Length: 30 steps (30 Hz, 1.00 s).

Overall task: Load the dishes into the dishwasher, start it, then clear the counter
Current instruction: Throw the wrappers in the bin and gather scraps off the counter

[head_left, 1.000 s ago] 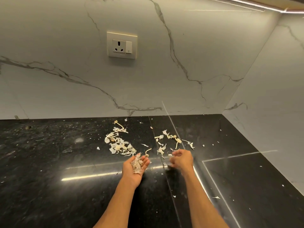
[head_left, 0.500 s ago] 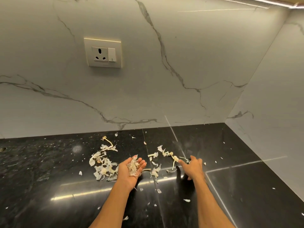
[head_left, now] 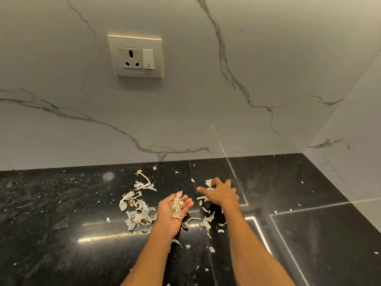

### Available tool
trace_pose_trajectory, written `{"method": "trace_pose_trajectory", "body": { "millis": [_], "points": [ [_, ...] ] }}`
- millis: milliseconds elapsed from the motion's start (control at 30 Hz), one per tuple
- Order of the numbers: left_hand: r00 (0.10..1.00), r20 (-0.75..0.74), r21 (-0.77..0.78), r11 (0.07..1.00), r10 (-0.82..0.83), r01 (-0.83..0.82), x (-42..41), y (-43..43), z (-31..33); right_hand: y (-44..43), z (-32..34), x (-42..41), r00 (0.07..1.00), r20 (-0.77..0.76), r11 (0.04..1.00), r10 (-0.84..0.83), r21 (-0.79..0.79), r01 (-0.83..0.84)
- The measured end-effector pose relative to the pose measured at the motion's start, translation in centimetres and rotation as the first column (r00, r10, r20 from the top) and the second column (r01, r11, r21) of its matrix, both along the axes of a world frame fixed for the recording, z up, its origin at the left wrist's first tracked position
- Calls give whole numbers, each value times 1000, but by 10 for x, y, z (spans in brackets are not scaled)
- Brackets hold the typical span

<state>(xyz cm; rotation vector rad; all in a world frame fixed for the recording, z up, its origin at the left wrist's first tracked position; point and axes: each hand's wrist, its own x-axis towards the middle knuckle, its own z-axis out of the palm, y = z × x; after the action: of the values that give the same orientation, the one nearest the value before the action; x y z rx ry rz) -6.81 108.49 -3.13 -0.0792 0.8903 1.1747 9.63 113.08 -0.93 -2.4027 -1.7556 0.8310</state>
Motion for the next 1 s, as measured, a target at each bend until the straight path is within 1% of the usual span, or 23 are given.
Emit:
{"method": "trace_pose_trajectory", "body": {
  "millis": [100,233,367,500,567,600,633,700,733,767,800,833,867,933,1000],
  "points": [
    [1000,-5,9,1000,-3,3,0,1,3,1,1,-11,999,-1,999,37,-11,-37],
    [1000,-23,17,1000,-5,6,-5,-2,2,-3,0,-13,997,-66,997,33,-60,-37],
    [999,-39,12,1000,-13,14,-5,-7,0,-14,-4,-13,995,-101,1000,25,-15,-26],
    [998,-63,-1,1000,-17,17,-3,-14,-5,-23,-12,-13,993,-106,998,-56,28,59],
    [997,-71,0,1000,-23,23,-2,-18,-6,-28,-13,-10,981,-158,993,-114,4,116],
    [997,-76,0,1000,-28,29,-2,-19,-7,-32,-10,-9,962,-225,988,-155,-32,151],
    [996,-79,0,999,-36,36,-1,-21,-8,-36,-7,-8,921,-332,979,-205,-82,188],
    [995,-84,0,999,-50,50,3,-24,-9,-45,3,-8,770,-566,955,-295,-193,224],
    [995,-78,5,998,-57,57,5,-26,-7,-49,9,-11,689,-653,949,-316,-236,211],
    [996,-63,13,998,-62,63,8,-27,-7,-52,14,-15,647,-697,950,-310,-256,179],
    [996,-47,21,997,-72,73,11,-28,-4,-54,19,-20,633,-718,956,-289,-256,146],
    [996,-27,29,996,-82,82,14,-30,-3,-55,23,-27,643,-721,964,-258,-239,119],
    [996,-11,35,995,-89,89,16,-32,-1,-56,28,-33,675,-707,975,-210,-204,91],
    [997,6,48,995,-82,82,18,-34,0,-57,36,-44,770,-634,993,-72,-115,-2],
    [998,20,53,997,-55,54,19,-33,1,-56,43,-49,813,-582,994,10,-82,-71]
  ]
}}
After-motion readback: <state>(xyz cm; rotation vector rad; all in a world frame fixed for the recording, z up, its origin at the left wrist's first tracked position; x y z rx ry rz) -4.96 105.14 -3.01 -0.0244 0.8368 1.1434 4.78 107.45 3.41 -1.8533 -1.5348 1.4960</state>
